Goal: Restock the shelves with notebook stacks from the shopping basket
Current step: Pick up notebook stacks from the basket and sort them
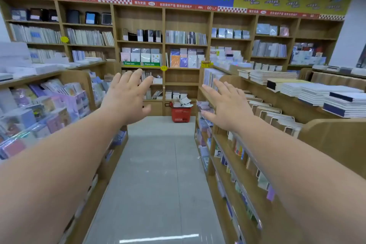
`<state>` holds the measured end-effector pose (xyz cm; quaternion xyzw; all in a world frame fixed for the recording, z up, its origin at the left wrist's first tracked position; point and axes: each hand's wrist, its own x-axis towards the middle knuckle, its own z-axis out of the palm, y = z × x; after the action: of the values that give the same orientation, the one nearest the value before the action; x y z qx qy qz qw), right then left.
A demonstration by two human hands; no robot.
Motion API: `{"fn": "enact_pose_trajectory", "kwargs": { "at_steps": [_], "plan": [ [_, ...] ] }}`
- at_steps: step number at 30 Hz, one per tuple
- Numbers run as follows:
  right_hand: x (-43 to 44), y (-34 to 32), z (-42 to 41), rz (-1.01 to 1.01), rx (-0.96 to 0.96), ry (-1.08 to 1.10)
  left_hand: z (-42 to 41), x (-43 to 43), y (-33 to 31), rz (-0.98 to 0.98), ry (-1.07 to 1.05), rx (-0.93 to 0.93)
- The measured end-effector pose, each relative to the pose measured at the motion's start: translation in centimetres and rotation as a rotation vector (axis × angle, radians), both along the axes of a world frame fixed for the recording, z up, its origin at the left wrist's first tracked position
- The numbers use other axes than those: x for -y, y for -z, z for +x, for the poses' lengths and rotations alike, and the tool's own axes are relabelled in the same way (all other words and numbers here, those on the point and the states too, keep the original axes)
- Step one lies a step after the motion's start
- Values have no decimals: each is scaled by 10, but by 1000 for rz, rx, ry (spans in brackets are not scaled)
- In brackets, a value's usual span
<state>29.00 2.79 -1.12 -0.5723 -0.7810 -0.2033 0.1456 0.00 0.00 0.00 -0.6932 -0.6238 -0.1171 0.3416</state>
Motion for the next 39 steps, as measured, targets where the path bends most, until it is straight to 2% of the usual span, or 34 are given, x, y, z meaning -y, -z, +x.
{"fn": "enact_pose_trajectory", "kwargs": {
  "at_steps": [6,16,22,29,33,39],
  "plan": [
    [-95,30,-27,-89,-38,15,-16,-97,35,-79,-8,236],
    [-307,28,-93,-200,-42,103,-71,-328,41,-219,26,222],
    [-442,48,-103,-277,-40,117,-86,-467,57,-303,21,203],
    [-634,98,-82,-306,-44,135,-59,-654,99,-375,-3,219],
    [-748,109,-60,-373,-126,106,-29,-759,115,-433,-31,268],
    [-918,124,-48,-418,-138,69,-7,-908,131,-486,-30,226]
  ]
}}
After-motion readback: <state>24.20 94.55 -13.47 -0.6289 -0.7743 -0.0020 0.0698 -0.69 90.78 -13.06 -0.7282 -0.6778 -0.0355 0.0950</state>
